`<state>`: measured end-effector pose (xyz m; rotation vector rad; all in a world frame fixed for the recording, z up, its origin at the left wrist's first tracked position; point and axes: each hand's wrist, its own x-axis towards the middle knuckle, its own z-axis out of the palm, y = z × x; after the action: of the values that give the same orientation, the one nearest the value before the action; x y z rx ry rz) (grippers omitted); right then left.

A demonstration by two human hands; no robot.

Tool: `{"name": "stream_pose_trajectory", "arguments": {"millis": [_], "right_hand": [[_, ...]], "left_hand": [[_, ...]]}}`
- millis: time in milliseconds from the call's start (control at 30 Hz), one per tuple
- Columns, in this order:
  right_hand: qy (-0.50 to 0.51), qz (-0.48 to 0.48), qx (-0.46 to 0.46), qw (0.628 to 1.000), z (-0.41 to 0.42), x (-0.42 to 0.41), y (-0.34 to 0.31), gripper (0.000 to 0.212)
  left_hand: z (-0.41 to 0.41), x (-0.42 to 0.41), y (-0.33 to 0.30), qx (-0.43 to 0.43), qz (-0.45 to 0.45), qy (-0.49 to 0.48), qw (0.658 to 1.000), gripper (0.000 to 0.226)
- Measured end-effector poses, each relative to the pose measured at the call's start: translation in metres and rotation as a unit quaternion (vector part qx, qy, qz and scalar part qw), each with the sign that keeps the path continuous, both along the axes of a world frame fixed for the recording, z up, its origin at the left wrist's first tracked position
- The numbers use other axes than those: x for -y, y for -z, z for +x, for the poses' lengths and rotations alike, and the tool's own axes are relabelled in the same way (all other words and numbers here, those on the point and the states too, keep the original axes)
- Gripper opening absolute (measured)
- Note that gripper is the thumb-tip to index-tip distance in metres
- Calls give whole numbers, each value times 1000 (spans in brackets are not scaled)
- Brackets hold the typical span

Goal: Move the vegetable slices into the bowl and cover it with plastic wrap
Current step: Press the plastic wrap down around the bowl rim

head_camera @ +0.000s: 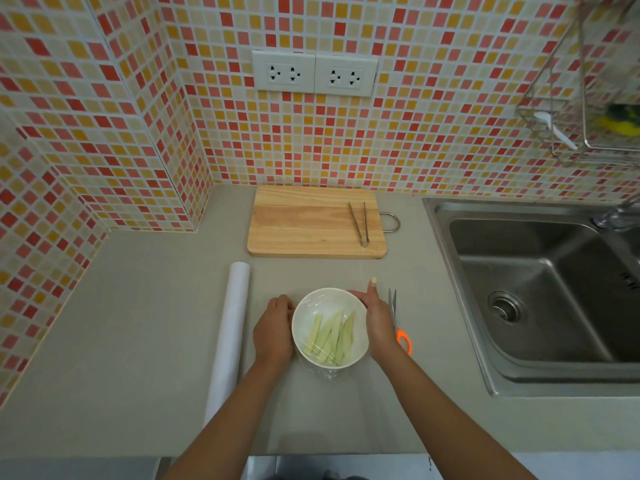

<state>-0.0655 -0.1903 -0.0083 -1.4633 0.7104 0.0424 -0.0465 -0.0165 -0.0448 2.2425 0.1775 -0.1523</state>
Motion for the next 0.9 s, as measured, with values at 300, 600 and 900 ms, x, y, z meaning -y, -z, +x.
{"name": "stream_pose_trajectory", "arguments": {"millis": [300, 600, 900], "right_hand": [[164, 127, 18, 978, -16, -19, 10, 50], [46, -51, 115, 991, 0, 6, -2, 33], [-59, 75, 54, 994, -6, 3, 11, 47]], "left_hand": [[-14, 12, -32, 119, -220, -129, 960, 34], [-37, 39, -21, 89, -231, -115, 962, 43], [-21, 38, -4, 41, -309, -147, 939, 38]]}}
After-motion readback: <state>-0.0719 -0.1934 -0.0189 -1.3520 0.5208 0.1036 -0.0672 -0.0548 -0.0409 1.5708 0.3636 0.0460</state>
